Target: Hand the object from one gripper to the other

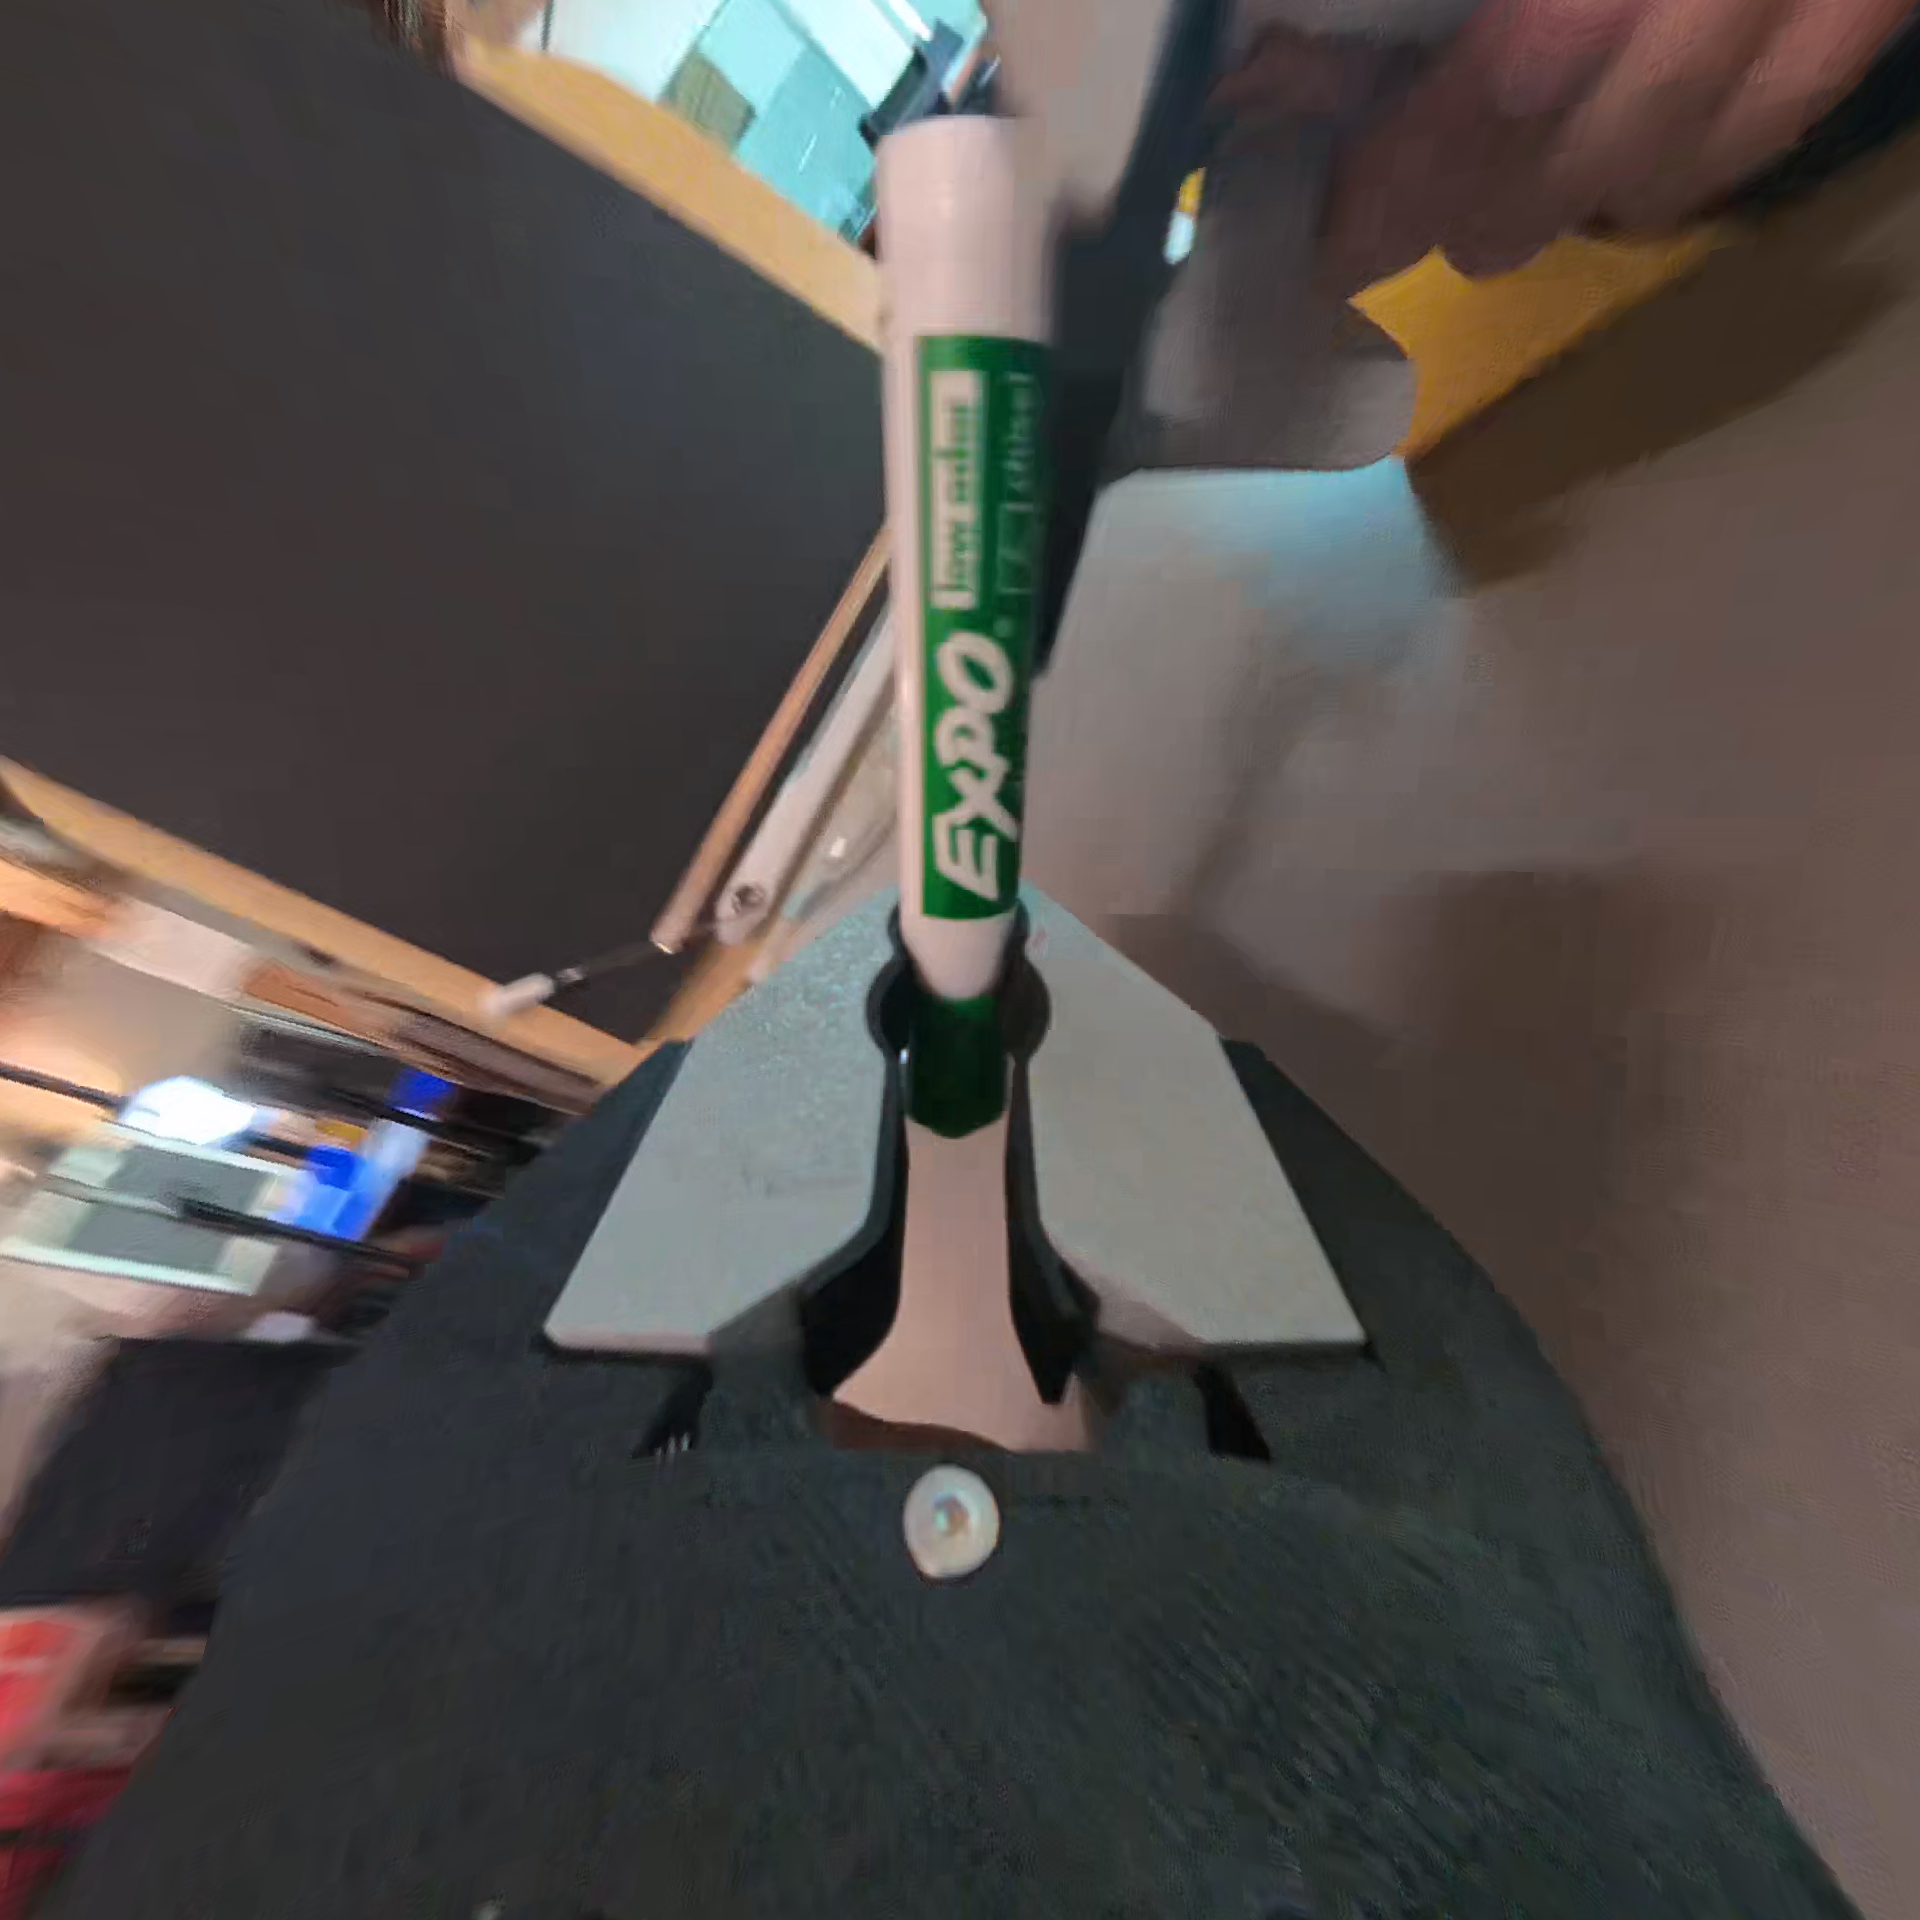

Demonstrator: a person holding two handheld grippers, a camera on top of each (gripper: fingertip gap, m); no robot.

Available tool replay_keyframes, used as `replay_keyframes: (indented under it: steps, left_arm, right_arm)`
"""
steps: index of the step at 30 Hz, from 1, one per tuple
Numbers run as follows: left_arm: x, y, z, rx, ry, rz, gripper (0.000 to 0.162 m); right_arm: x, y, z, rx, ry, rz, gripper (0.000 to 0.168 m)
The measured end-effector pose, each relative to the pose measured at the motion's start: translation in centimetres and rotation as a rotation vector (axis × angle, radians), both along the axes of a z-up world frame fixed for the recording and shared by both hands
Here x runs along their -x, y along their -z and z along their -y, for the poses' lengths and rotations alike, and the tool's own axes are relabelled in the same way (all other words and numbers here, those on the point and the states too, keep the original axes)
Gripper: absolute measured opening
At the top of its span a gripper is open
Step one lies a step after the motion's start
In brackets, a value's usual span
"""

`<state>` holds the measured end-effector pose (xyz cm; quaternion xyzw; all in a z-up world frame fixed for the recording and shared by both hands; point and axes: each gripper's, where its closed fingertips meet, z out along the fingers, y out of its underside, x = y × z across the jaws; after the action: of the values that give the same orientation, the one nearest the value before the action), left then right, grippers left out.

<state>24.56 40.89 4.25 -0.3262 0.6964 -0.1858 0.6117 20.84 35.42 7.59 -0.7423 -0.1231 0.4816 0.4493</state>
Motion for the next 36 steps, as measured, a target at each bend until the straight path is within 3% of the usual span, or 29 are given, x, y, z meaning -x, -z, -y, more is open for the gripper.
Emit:
replay_keyframes:
  steps: [1,4,6,8,12,13,15,16,17,21,24,27,29,31,36]
  left_arm:
    - [0.0,-0.1,0.1,0.123,0.029,-0.005,0.011]
    - [0.1,-0.9,0.9,0.506,0.112,-0.008,0.011]
    - [0.1,-1.0,2.3,0.756,0.190,-0.059,0.011]
    - [0.0,-0.1,3.8,0.893,0.239,-0.143,0.011]
    - [0.0,1.3,6.1,1.051,0.299,-0.265,0.011]
    - [0.0,1.2,6.6,1.089,0.321,-0.274,0.011]
    - [0.3,0.8,7.6,1.158,0.372,-0.300,0.012]
    - [0.4,0.8,7.7,1.171,0.379,-0.310,0.012]
    - [0.5,0.8,8.0,1.152,0.394,-0.311,0.012]
    - [0.5,1.4,7.9,1.088,0.365,-0.320,0.013]
    - [0.9,1.3,7.5,1.206,0.371,-0.366,0.046]
    - [1.6,1.2,7.7,1.340,0.421,-0.434,0.060]
    - [2.1,0.7,7.8,1.400,0.468,-0.451,0.059]
    - [2.3,-0.2,7.9,1.463,0.508,-0.440,0.059]
    - [2.6,-2.3,7.4,1.660,0.589,-0.398,0.061]
  right_arm:
    - [-0.9,-1.6,-0.1,-0.080,0.041,-0.023,0.052]
    - [-3.7,-5.8,-0.1,-0.348,0.205,-0.061,0.064]
    - [-4.2,-6.4,-0.1,-0.434,0.261,0.003,0.064]
    - [-3.7,-5.6,-0.5,-0.465,0.272,0.113,0.068]
    - [-2.3,-2.5,-1.9,-0.390,0.267,0.273,0.068]
    - [-2.2,-1.7,-2.2,-0.360,0.266,0.291,0.062]
    - [-1.7,-0.3,-2.3,-0.302,0.217,0.306,0.032]
    - [-1.3,-0.3,-1.9,-0.293,0.175,0.278,0.019]
    - [-0.9,-0.5,-1.6,-0.282,0.142,0.226,0.016]
    - [-0.6,-0.5,-1.5,-0.221,0.103,0.109,0.015]
    - [-1.8,-1.9,-1.6,-0.227,0.148,-0.009,0.016]
    - [-3.7,-3.1,-1.6,-0.261,0.210,-0.071,0.015]
    - [-4.6,-2.6,-1.9,-0.308,0.280,0.079,0.016]
    - [-5.2,-1.8,-2.4,-0.399,0.350,0.345,0.016]
    - [-4.9,-1.7,-2.6,-0.825,0.432,1.015,0.015]
